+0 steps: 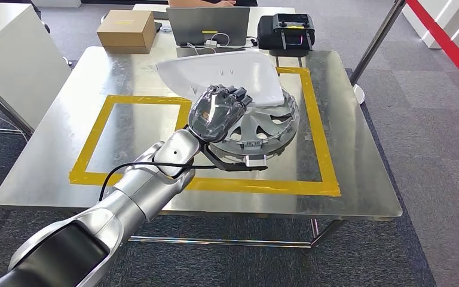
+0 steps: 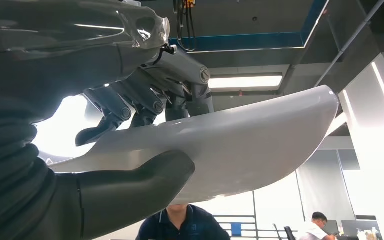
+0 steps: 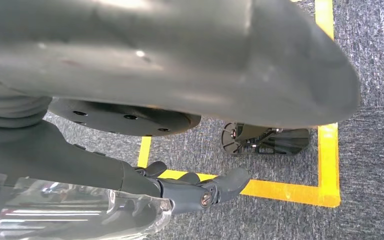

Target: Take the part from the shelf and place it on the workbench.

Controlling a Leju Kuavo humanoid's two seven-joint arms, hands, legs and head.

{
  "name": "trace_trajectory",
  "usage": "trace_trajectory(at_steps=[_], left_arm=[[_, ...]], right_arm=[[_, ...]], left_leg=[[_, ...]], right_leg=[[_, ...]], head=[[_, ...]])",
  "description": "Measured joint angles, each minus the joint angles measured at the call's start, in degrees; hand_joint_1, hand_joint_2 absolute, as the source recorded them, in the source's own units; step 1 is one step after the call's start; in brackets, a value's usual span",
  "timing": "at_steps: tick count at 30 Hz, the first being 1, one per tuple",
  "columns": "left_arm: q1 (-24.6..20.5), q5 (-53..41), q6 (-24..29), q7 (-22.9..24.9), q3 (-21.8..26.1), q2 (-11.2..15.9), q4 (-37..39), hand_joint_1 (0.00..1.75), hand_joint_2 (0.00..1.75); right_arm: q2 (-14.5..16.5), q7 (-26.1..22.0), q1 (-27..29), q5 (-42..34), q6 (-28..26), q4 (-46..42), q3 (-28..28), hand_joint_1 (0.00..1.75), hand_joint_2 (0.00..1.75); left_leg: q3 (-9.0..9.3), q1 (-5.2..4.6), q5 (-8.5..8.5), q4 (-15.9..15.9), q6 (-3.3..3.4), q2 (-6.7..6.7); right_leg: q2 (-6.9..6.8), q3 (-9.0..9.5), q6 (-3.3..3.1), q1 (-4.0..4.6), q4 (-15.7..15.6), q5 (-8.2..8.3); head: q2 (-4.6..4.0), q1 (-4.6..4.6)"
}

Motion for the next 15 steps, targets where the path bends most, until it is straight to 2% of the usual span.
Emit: trace_trajectory(at_steps=[15], left_arm=[[0.00,0.00,0.00,0.00,0.00,0.00,0.00,1.75,1.75]], right_arm=[[0.00,0.00,0.00,0.00,0.00,0.00,0.00,0.00,0.00]], left_leg=[[-0.01,0.00,0.01,0.00,-0.02,0.00]], right_leg=[[0.00,-0.02,-0.01,0.00,0.02,0.01]], head=[[0.00,0.00]])
